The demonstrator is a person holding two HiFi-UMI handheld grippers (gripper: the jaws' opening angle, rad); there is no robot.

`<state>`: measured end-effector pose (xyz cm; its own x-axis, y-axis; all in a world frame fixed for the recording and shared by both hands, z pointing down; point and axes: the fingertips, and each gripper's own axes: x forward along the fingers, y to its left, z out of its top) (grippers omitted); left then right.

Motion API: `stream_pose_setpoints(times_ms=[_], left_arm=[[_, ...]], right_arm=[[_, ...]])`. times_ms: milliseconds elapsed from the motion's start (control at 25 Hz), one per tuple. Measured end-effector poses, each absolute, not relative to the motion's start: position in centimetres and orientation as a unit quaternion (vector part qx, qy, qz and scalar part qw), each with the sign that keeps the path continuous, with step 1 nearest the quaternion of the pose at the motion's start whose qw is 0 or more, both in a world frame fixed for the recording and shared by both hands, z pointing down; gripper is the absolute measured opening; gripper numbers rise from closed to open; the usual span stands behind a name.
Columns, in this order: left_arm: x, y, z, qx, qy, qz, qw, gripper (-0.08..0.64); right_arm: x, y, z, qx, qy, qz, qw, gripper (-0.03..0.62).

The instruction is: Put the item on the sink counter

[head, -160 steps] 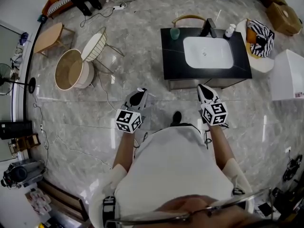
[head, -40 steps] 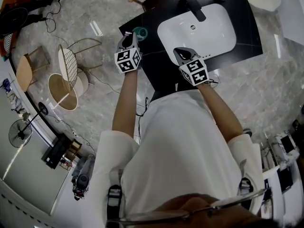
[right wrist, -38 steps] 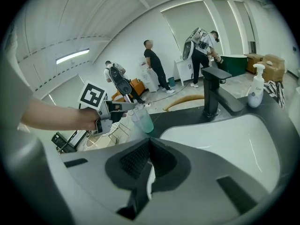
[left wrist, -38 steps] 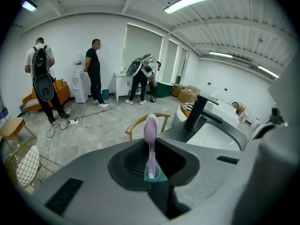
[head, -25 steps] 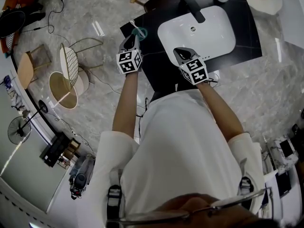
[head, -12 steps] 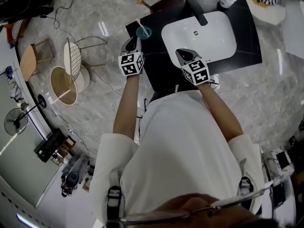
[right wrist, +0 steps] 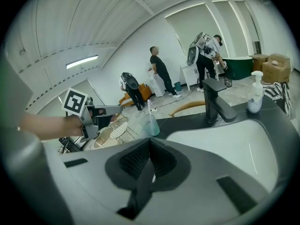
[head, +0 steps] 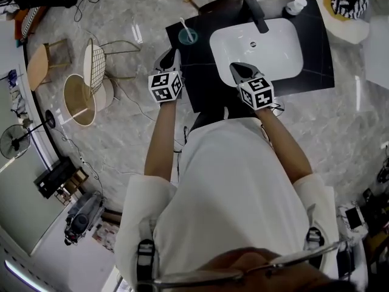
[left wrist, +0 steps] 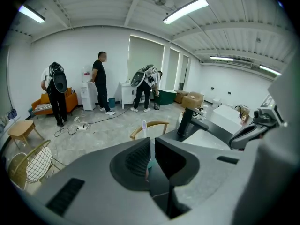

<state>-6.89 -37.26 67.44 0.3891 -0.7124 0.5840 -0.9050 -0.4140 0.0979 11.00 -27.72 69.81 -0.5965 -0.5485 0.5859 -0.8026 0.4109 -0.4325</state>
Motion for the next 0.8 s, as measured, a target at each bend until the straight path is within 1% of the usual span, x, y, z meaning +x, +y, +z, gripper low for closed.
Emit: stream_pose_setpoints(times_ms=[200,480,800], left_arm=[[-7.3,-34.9,65.4,0.816,-0.498,0.221,0.191,0.028],[-10.2,-30.7,62.6,0.817,-0.517,0.186,0.178,0.005],[-13.5,-24.1,59.7,0.823,-0.514,0.131,0.205,0.005]], right_arm=[[10.9,-27.1,67.6,0.416,-0.826,0.345,0.16,0.006],[8.7,-24.9,65.5,0.419,-0.836,0.313,0.165,0.006],[6.4,-21.7,61.8,0.428,-0.848,0.259,0.174,0.006]])
